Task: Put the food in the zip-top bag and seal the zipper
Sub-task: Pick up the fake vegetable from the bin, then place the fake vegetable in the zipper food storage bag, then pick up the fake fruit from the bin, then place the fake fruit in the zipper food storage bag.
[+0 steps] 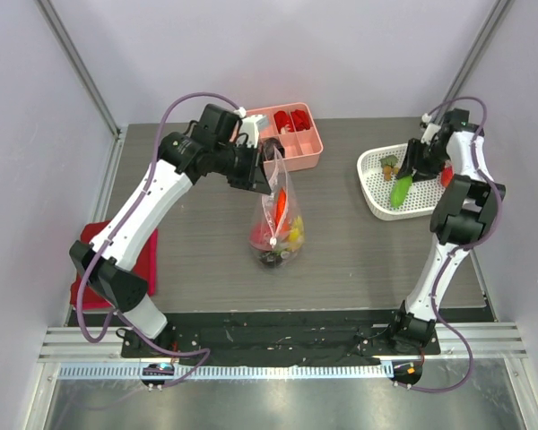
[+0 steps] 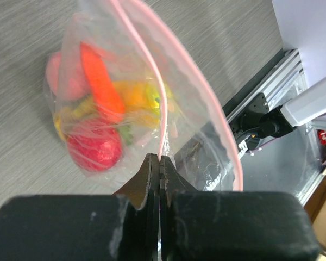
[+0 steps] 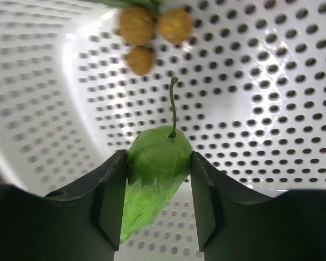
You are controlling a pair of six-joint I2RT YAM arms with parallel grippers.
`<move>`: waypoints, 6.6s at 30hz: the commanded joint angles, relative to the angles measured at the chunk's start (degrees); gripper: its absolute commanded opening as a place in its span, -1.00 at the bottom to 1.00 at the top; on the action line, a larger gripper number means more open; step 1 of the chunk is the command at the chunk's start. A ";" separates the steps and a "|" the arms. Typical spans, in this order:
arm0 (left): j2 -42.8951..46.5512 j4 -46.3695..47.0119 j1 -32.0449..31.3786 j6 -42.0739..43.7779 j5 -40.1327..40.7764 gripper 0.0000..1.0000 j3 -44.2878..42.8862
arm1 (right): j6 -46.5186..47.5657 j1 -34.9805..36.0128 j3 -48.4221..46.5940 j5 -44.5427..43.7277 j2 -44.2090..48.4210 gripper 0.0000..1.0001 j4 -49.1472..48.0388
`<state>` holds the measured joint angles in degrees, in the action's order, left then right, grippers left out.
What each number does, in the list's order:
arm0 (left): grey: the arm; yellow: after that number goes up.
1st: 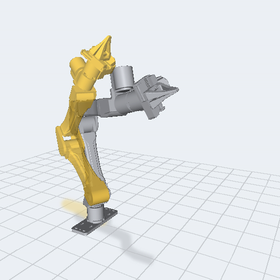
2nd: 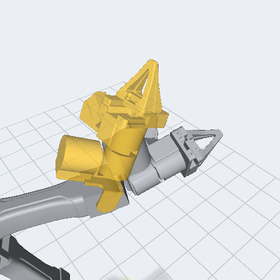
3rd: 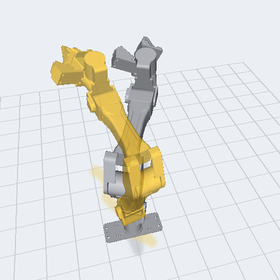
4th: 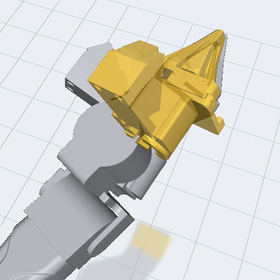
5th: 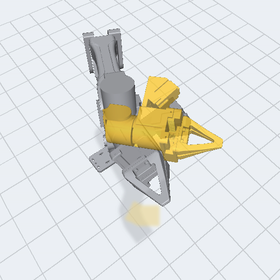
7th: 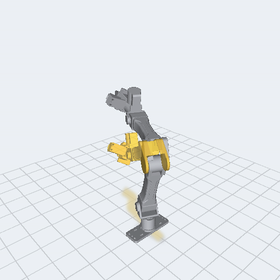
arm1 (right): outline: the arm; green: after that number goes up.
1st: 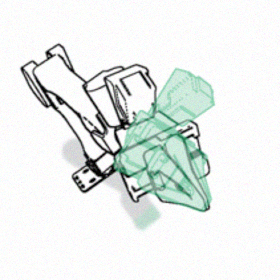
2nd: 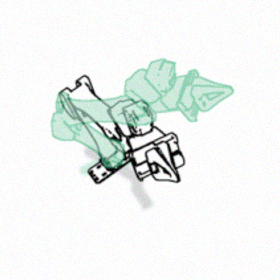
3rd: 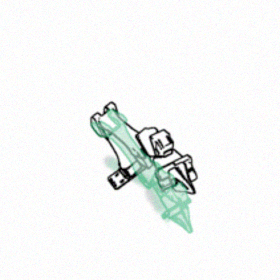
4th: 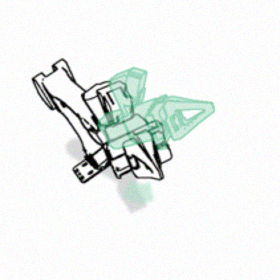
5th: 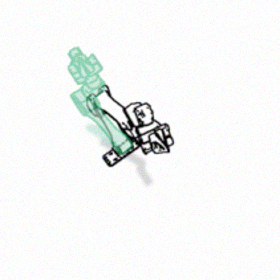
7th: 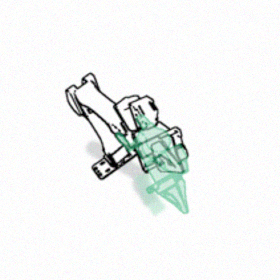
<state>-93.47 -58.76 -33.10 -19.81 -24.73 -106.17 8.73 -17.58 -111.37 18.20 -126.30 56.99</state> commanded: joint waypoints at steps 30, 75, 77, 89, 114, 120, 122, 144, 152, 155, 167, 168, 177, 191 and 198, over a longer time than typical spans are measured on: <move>-1.63 3.22 2.16 -5.06 -10.42 -1.00 -3.69 | -9.10 47.90 35.52 17.24 57.66 -0.98 -61.83; -0.75 4.97 4.36 -6.29 -11.83 -1.00 -1.67 | 7.22 8.82 20.60 0.98 39.92 0.81 -23.17; -0.84 4.89 4.36 -6.20 -11.83 -1.00 -1.58 | 11.81 7.31 19.18 -4.54 36.75 0.81 -20.53; -1.27 3.22 4.36 -4.71 -11.74 -1.00 -0.18 | 30.81 -0.34 10.83 -27.86 15.66 0.73 -19.37; -3.12 0.49 4.36 -2.42 -9.99 -1.00 -0.79 | 30.82 -1.14 1.07 -34.02 -3.07 0.78 -24.38; -3.56 0.49 4.36 -2.34 -9.98 -1.00 -1.32 | 30.38 -1.14 1.51 -34.45 -3.08 0.58 -24.21; -3.73 0.32 4.36 -2.34 -9.99 -1.00 -1.23 | 30.29 -1.05 1.68 -34.72 -2.90 0.31 -24.12; -1.63 -4.25 4.71 3.38 -5.86 -1.00 -2.90 | 10.10 21.61 -7.10 4.28 29.70 -0.42 -5.84; -1.01 -4.52 4.71 2.85 -7.79 -1.00 -3.87 | -2.04 30.67 -1.93 23.80 39.98 -0.45 -12.07; -0.84 -4.61 4.71 2.59 -9.19 -1.00 -4.40 | -5.82 35.06 6.57 26.27 44.11 -0.49 -16.99; -0.48 -4.26 4.71 -0.05 -15.87 -0.99 -8.09 | -15.85 45.35 13.72 26.63 50.01 -0.52 -32.11; -0.57 -4.17 4.71 -0.22 -16.92 -1.00 -8.09 | -16.29 46.31 14.07 26.37 50.01 -0.52 -32.55; 0.48 -4.52 5.50 -0.58 -18.42 -1.00 -6.51 | -11.29 47.47 28.13 18.83 52.99 -0.60 -32.21; 4.17 -0.48 5.86 -3.65 -20.62 -1.00 -0.45 | -5.91 47.73 25.86 17.48 53.35 0.99 -24.91; 12.16 8.55 9.28 -15.42 -28.25 -1.00 10.97 | -5.75 47.82 22.34 16.44 56.33 0.99 -26.23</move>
<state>-88.31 -58.19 -26.11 -27.05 -45.43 -100.36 2.55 29.89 -85.25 34.59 -74.04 33.39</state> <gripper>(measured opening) 0.011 0.996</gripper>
